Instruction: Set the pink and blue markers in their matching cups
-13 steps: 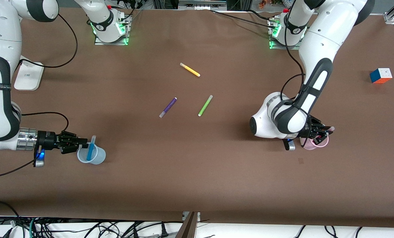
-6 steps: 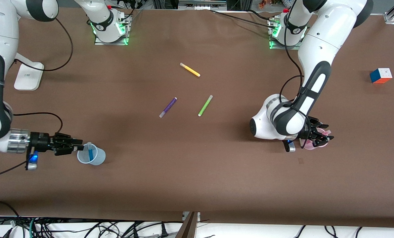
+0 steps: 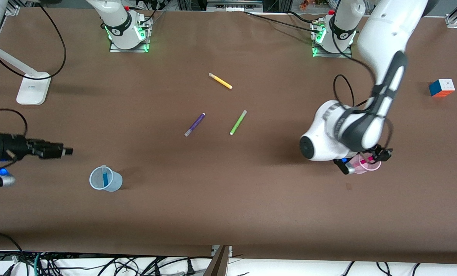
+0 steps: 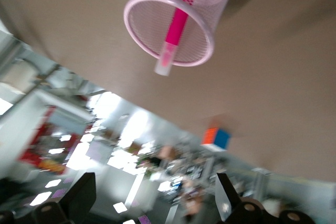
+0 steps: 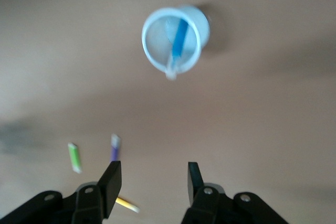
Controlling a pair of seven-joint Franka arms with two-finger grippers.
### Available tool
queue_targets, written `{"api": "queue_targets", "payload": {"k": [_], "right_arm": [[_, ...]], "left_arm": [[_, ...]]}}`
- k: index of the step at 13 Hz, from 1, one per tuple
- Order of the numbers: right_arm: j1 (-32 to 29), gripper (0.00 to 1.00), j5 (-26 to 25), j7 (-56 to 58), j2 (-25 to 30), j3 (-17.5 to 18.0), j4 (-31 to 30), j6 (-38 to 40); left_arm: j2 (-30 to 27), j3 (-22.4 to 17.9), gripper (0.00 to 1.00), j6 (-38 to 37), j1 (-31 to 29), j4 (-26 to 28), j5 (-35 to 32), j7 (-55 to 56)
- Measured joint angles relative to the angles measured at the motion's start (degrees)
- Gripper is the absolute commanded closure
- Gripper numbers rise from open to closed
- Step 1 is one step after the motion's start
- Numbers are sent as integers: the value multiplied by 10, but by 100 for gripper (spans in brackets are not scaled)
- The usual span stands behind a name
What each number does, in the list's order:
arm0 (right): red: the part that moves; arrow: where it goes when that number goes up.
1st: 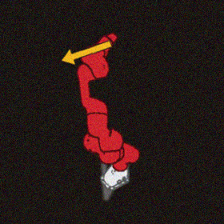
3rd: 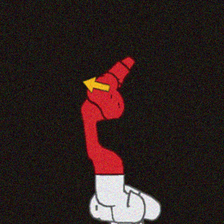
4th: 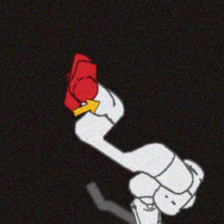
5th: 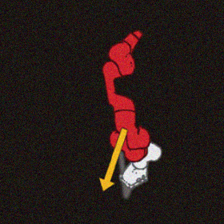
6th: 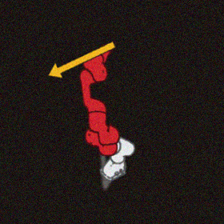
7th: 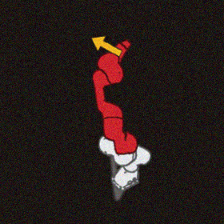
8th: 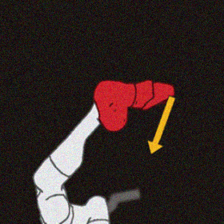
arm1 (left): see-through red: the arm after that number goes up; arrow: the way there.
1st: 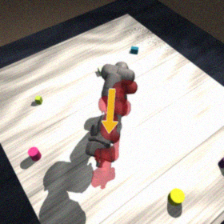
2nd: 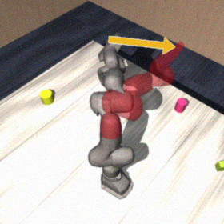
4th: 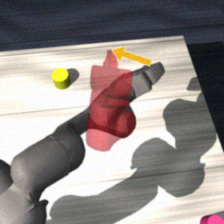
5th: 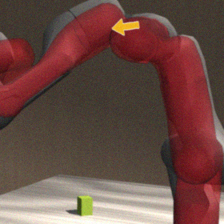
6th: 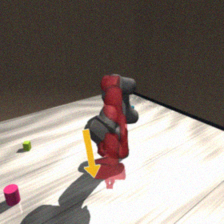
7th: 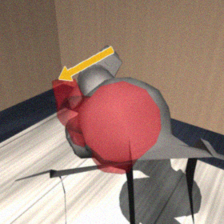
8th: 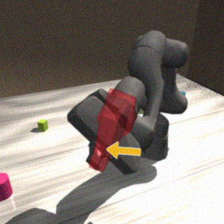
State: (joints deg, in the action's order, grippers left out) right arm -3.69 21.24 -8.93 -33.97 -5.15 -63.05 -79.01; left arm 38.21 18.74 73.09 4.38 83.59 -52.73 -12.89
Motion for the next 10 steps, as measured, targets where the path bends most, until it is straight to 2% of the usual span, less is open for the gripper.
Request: {"api": "queue_targets", "payload": {"k": [2,4,6,8,10], "right_arm": [[33,29,-61,-4,42,0,0,42],[48,21,-93,-5,79,0,-1,76],[52,2,-134,-3,112,0,-3,103],[82,1,-189,-2,141,1,-21,113],[117,1,-211,-5,149,1,-37,109]], "left_arm": [[-29,0,0,0,-33,-6,106,62],[-52,-1,0,2,-76,-25,232,104],[-82,-1,0,4,-118,-40,336,125],[-132,1,0,21,-163,-44,435,138],[-196,3,0,24,-190,-44,473,138]]}}
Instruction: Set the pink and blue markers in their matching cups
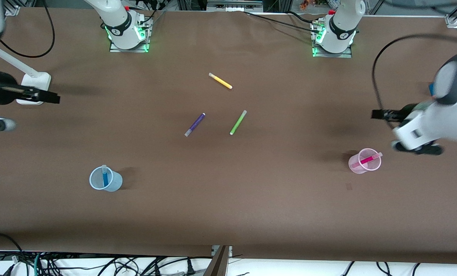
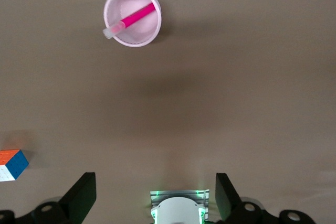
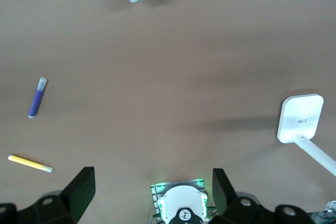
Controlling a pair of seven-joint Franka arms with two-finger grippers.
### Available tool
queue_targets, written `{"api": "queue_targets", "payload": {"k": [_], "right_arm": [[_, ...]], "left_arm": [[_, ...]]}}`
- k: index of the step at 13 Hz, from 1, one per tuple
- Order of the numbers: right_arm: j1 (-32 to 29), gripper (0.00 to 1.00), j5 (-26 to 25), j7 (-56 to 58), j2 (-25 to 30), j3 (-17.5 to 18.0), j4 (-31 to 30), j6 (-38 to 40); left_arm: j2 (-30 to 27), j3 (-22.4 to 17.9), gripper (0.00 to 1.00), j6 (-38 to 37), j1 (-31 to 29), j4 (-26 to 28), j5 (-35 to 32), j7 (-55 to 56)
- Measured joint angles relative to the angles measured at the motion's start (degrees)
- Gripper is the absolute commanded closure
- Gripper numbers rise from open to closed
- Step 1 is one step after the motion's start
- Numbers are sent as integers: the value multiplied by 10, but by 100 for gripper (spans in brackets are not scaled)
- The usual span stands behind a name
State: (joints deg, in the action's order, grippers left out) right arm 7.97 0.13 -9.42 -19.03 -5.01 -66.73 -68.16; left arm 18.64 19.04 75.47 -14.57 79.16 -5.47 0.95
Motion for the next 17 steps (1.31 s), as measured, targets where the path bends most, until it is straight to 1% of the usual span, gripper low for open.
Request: {"api": "queue_targets", "payload": {"k": [2,3,5,6,7,8,10,12,14,17], "right_arm": [[7,1,-1,-1,0,0,-7,-7],[6,1,-1,-1,0,-1,-9,-8],[4,1,-1,0,0,-5,-9,-8],[3,1,-1,0,0,-6,-9,-8],[4,1,-1,0,0,-6,-9,-8],[5,1,-1,0,0,-5,-10,-7],[4,1,-1,1,3,-5,-14,-8],[0,1,-1,1,23,-5,-42,-20],[-4,1,-1,2,63,-6,-99,-58],[-11,1,-1,11,134,-6,-202,-123]], "left_arm": [[-45,-3,0,13,6,6,8,0],[-67,-28,0,39,33,19,10,0],[-112,-104,0,110,104,63,10,2],[-133,-134,0,153,123,86,10,4],[-153,-154,0,194,132,112,10,4],[-171,-164,0,220,135,140,10,3],[-197,-168,0,241,137,186,11,3],[-208,-168,0,249,139,208,11,4],[-208,-168,0,248,139,213,23,2],[-210,-166,0,248,139,213,28,2]]}}
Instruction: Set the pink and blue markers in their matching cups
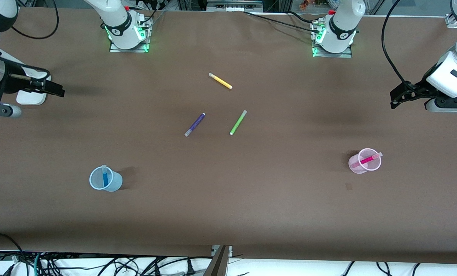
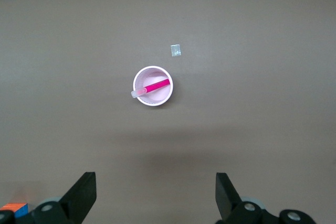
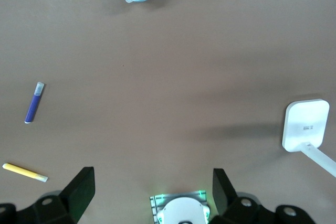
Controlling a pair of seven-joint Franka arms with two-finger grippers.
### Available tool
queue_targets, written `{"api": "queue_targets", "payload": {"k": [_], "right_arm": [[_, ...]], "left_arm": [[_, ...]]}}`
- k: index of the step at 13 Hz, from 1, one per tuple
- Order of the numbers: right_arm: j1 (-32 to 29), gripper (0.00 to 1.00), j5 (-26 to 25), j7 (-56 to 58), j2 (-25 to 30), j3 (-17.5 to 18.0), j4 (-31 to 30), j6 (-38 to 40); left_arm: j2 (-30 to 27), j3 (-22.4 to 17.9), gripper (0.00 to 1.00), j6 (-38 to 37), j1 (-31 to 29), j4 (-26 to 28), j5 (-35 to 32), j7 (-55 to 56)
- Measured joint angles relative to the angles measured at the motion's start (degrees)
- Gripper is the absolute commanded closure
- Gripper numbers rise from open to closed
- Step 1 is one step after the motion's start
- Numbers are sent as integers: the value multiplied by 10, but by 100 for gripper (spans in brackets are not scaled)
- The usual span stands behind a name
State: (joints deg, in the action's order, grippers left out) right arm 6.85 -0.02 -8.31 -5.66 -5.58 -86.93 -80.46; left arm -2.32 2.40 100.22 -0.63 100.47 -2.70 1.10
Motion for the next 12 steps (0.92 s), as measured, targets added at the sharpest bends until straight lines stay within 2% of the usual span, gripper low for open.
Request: {"api": "queue_targets", "payload": {"k": [2,5,12], "right_arm": [[-3,1,0,15,44,0,-47,-27],[-3,1,0,19,84,0,-69,-33],[-3,1,0,24,81,0,-75,-31]], "left_arm": [[0,-1,0,0,0,0,0,0],[0,-2,0,0,0,-4,0,0],[5,-2,0,-1,0,-10,0,0]]}}
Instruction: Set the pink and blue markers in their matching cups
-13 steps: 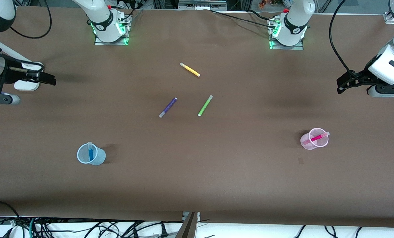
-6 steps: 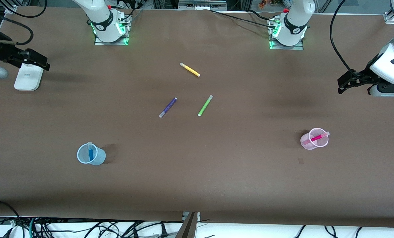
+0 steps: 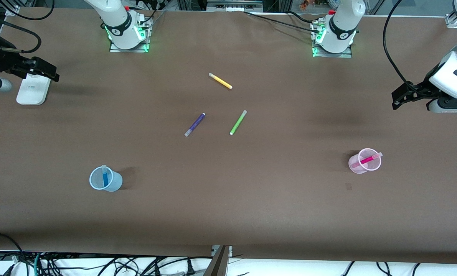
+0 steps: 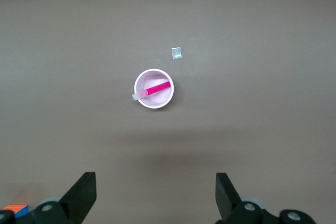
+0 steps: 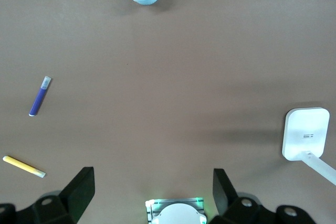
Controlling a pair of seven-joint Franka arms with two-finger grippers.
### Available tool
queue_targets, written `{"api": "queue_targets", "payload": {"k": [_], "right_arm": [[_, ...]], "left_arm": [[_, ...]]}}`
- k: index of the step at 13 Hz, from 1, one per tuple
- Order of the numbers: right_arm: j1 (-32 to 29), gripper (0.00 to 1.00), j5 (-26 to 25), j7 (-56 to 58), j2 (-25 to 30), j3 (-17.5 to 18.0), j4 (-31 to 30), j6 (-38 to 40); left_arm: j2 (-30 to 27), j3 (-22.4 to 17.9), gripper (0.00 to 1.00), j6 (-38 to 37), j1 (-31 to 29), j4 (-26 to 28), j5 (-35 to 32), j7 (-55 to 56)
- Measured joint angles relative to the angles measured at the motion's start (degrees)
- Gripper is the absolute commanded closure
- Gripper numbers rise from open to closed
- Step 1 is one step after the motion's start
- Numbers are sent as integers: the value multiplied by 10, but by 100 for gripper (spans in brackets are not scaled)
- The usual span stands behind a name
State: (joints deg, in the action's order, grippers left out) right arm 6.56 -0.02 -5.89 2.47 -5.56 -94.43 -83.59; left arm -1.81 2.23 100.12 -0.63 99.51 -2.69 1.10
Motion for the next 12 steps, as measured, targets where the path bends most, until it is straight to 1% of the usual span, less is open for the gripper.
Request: {"api": "queue_targets", "payload": {"k": [6,12], "right_arm": [[2,1,0,1,-22,1,13,9],[2,1,0,2,-26,2,14,15]], "left_arm": [[0,0,0,0,0,-1,0,0],[0,0,0,-1,0,-1,0,0]]}}
